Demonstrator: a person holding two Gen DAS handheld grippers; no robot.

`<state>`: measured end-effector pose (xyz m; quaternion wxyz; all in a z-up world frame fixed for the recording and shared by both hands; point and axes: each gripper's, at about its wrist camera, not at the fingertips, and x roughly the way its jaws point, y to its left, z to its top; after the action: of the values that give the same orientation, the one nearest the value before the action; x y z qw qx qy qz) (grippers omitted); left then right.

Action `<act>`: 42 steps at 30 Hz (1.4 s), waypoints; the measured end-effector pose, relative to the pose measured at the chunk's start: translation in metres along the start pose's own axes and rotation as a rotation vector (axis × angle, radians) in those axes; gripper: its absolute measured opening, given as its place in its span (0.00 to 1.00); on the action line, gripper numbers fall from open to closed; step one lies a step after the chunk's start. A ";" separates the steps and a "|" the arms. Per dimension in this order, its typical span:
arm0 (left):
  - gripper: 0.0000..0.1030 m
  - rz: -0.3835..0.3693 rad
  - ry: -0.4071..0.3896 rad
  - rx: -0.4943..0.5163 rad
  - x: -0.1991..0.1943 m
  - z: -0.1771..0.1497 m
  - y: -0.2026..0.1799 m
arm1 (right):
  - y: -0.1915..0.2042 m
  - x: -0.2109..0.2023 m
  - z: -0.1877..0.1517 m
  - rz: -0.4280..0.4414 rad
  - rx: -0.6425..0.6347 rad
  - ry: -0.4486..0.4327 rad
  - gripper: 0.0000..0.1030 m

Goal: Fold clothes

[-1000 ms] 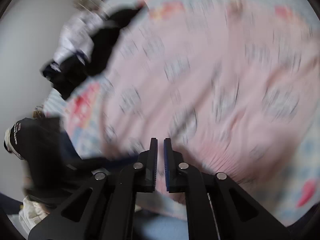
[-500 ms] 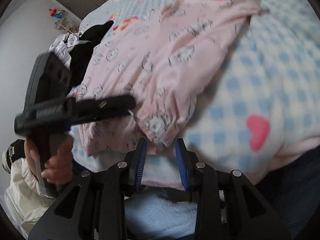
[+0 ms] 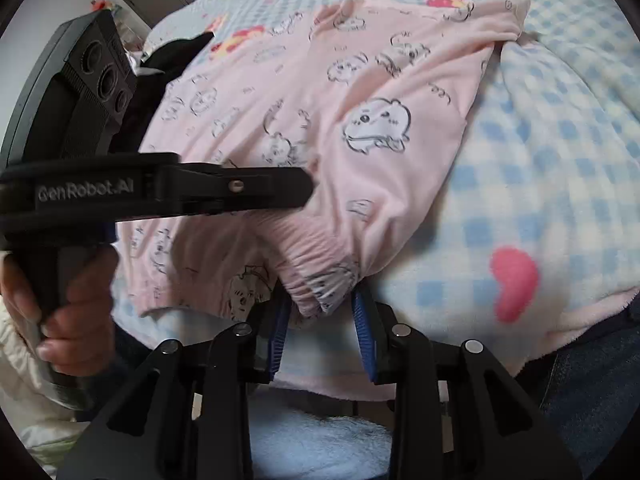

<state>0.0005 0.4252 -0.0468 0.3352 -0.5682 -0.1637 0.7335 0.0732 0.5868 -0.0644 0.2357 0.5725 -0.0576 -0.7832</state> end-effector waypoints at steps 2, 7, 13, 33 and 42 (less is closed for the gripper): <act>0.07 0.007 -0.057 0.038 -0.018 0.004 -0.012 | 0.001 -0.005 0.003 0.028 0.002 -0.012 0.34; 0.07 0.001 -0.225 -0.006 -0.083 0.006 -0.003 | 0.022 0.003 0.017 0.054 -0.040 -0.012 0.36; 0.00 0.038 -0.328 -0.105 -0.140 -0.027 0.041 | 0.054 0.017 0.020 -0.060 -0.132 -0.021 0.40; 0.33 -0.027 -0.055 -0.247 -0.041 -0.038 0.090 | 0.046 -0.021 0.000 -0.035 -0.121 -0.122 0.37; 0.05 -0.021 -0.270 -0.197 -0.101 -0.040 0.059 | 0.046 -0.024 0.028 0.015 -0.088 -0.135 0.40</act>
<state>0.0331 0.3082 -0.0226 0.2604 -0.4929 -0.2844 0.7800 0.0669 0.5515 -0.0173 0.2623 0.5072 -0.0431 -0.8198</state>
